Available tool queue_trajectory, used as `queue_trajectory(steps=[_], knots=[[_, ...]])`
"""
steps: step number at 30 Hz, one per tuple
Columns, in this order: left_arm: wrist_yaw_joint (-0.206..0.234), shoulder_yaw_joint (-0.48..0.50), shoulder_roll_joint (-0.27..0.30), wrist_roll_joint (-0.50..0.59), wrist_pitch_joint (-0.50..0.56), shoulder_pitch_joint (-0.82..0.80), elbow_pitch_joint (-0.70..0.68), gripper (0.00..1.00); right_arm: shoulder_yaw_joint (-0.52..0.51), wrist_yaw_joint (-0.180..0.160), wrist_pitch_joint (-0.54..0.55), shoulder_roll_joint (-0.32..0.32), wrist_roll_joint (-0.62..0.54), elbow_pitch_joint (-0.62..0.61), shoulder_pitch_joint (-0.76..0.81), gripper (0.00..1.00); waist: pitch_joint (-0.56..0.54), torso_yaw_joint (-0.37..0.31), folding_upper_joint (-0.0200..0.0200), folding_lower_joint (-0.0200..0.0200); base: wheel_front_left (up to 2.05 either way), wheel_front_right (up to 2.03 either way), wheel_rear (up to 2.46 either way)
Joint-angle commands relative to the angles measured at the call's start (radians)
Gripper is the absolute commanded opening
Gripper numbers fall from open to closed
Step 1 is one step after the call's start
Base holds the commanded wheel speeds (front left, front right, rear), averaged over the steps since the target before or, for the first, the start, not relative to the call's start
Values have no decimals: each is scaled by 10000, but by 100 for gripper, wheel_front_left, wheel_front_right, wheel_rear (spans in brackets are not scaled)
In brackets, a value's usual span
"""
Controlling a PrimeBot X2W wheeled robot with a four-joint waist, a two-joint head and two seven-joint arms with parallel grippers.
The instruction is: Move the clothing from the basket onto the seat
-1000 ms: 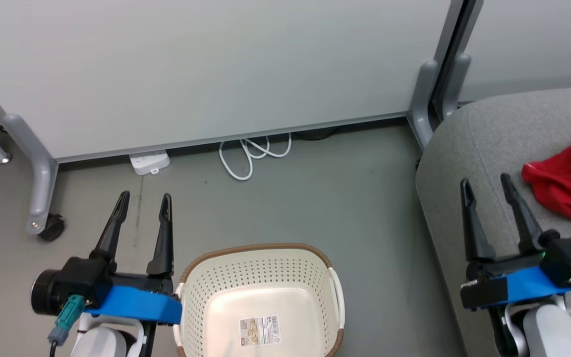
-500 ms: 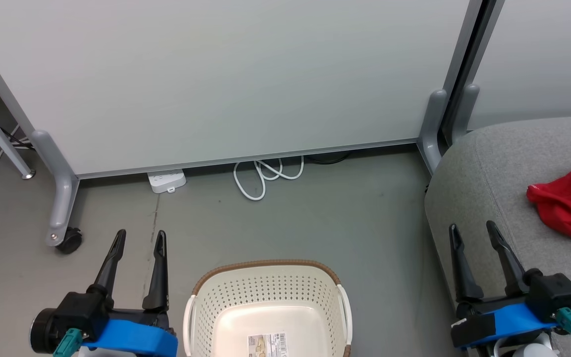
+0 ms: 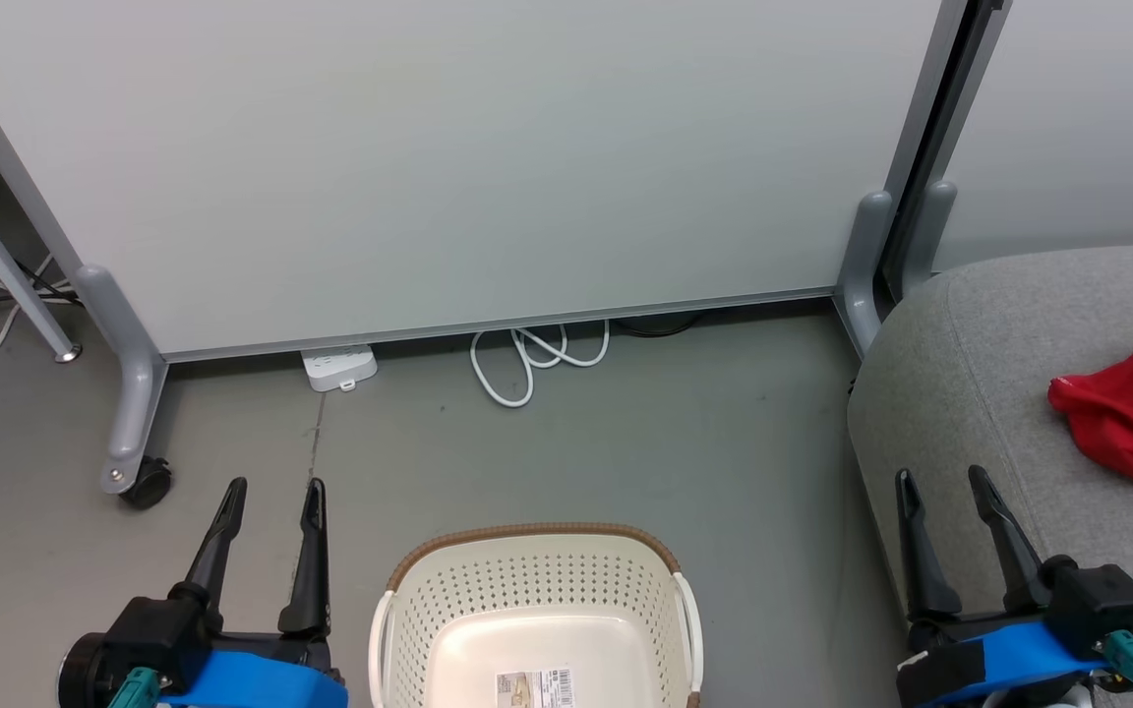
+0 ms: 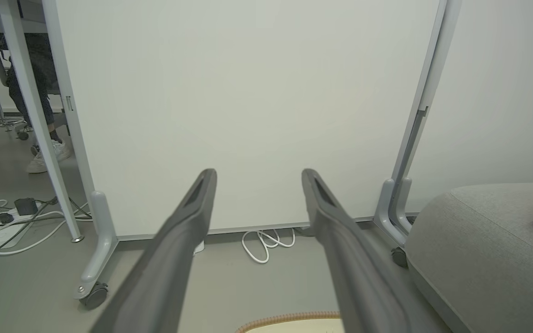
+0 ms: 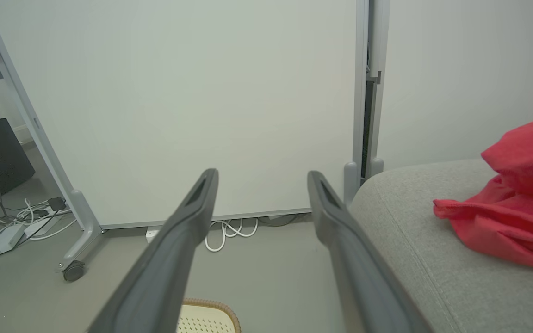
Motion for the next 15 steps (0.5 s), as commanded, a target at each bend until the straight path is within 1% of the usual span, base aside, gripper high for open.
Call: queue_trajectory(steps=[1, 9, 10, 14, 15], knots=[[-37, 4, 8, -12, -27, 127, 38, 100, -4, -9, -6, 46, 17, 34, 168, 100, -14, -4, 0, 0, 0, 0, 0], [27, -133, 10, -38, -28, 123, 164, 100, 10, -11, -6, 78, -34, 49, 154, 100, -35, 26, 0, 0, 0, 0, 0], [5, -144, -15, -47, 0, 41, 169, 0, 2, -2, 0, 45, 18, 33, 47, 0, -36, 26, 0, 0, 0, 0, 0], [6, -173, -50, -100, 42, 198, 541, 0, 4, 0, 38, 67, 84, 395, 146, 0, -37, 25, 0, 0, 0, 0, 0], [2, -125, -49, -297, 114, 166, 570, 0, -30, 0, 105, 72, 284, 412, 117, 0, -37, 22, 0, 0, 0, 0, 0]])
